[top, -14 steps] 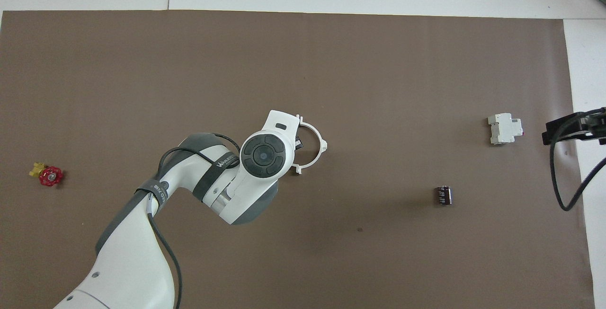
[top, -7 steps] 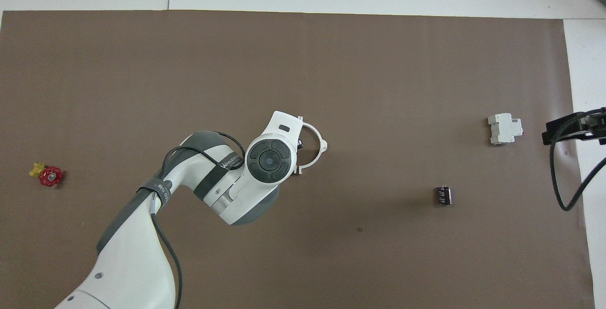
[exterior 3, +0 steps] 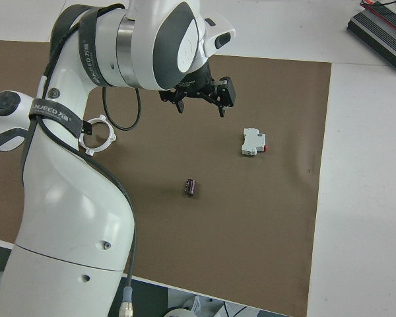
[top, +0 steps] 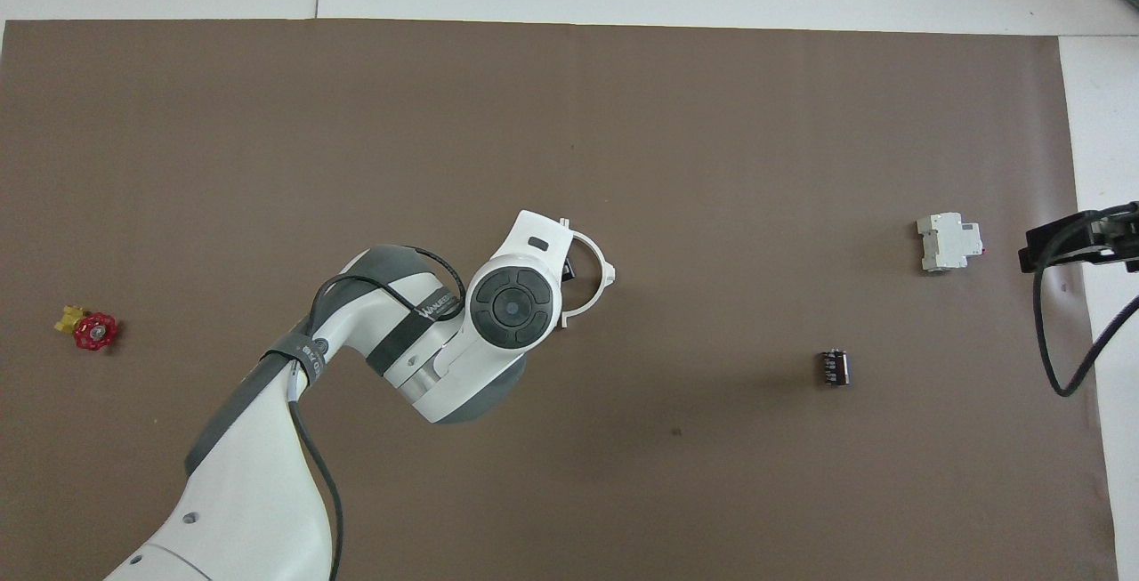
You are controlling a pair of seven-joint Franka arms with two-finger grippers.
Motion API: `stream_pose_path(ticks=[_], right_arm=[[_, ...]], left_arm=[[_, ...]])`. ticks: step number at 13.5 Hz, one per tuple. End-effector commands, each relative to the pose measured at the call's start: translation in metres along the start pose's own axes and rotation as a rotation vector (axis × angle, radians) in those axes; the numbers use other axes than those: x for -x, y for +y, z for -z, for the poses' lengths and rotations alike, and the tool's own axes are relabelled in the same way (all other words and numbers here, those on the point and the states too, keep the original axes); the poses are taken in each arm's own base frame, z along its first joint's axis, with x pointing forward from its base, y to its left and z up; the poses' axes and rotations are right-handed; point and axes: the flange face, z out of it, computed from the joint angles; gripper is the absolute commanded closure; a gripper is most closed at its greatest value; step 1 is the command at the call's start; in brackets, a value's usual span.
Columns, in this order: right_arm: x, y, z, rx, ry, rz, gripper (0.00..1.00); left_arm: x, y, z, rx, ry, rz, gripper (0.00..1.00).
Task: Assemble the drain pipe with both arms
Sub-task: 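Press the held clamp half onto the placed half with the left gripper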
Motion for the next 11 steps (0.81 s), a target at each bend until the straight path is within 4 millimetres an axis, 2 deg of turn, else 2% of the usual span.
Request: stream_pose_path(ticks=[1, 3, 5, 8, 10, 11], right_arm=[[0.007, 0.000, 0.000, -0.013, 0.002, -0.011, 0.00], [0.007, 0.000, 0.000, -0.013, 0.002, -0.011, 0.00], [0.007, 0.001, 0.000, -0.013, 0.002, -0.013, 0.00], [0.007, 0.000, 0.000, -0.013, 0.002, -0.011, 0.00], [0.007, 0.000, 0.000, -0.013, 0.002, -0.010, 0.00], [0.007, 0.000, 0.000, -0.013, 0.002, -0.011, 0.00]], left_arm=[[0.001, 0.003, -0.002, -0.015, 0.017, -0.004, 0.00], [-0.005, -0.001, 0.000, -0.027, 0.015, 0.006, 0.00], [-0.014, -0.008, 0.012, -0.065, 0.014, 0.018, 0.00], [-0.058, -0.048, 0.066, -0.095, 0.044, 0.072, 0.00], [-0.071, -0.069, 0.093, -0.141, 0.014, 0.002, 0.00], [-0.091, -0.093, 0.107, -0.167, -0.013, -0.051, 0.00]])
